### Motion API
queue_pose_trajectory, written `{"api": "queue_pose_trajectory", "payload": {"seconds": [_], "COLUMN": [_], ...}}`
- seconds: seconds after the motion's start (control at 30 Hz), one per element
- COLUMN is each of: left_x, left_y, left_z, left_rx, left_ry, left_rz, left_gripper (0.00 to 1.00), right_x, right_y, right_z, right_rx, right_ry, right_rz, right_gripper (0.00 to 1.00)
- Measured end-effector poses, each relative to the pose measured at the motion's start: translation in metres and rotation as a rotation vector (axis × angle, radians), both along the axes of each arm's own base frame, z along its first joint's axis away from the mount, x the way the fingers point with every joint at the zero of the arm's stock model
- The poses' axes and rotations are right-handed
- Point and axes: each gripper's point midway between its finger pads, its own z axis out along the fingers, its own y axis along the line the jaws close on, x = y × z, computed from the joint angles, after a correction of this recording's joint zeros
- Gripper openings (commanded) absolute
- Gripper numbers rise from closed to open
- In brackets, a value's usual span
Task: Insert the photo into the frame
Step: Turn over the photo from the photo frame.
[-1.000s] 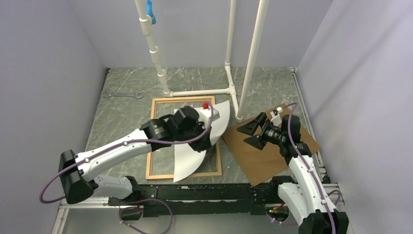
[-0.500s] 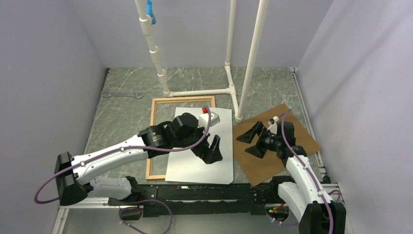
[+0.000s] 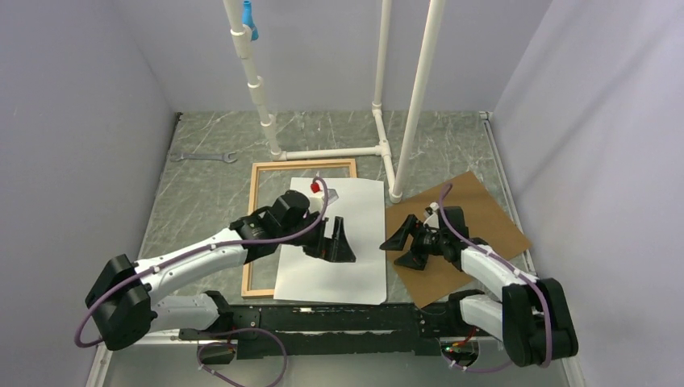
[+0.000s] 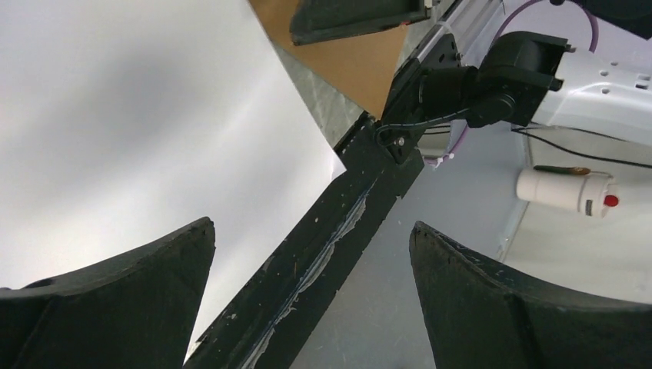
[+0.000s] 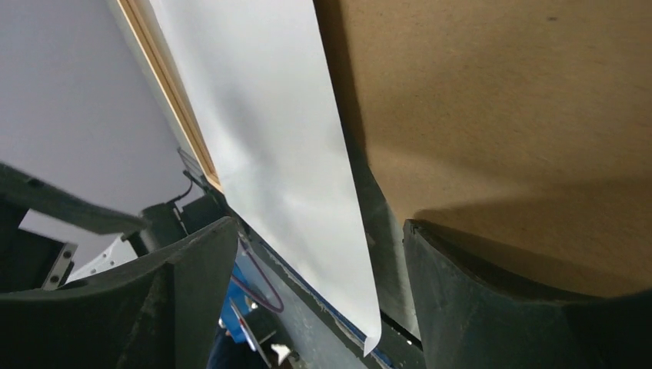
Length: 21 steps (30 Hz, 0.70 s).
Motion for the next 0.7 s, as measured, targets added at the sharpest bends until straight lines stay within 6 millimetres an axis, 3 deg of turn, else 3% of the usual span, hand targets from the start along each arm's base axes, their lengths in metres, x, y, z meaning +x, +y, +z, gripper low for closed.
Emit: {"api": "queue_pose_trajectory", "payload": {"seconds": [0.17,0.43,0.6,0.7], "left_x": [0.007,0.006,0.007,0.007], "left_y": [0.018,0.029,0.033,0.035], "left_z": [-0.010,0.042,0.070,0.077], "left_rx": [-0.045,-0.165,-0.208,-0.224], "left_ry": [0.085,0.010,-0.040,-0.051], "left_rz": [0.078,0.100,0.114,0.118], "left_gripper": [0.99,0.99,0.99,0.99], "right_x": [0.002,0.013,0.015,0.016], "right_y": [0.020,0.031,0.032,0.034], "right_z": [-0.006,-0.009,-0.006,0.000], "right_rx": [0.019,0.059,0.093,0.124], "right_ry": [-0.007,-0.029,-0.060,-0.091], "right_rz": [0.062,0.046,0.018,0.004], "right_gripper": [0.73,0.63,0.45,0.31]}}
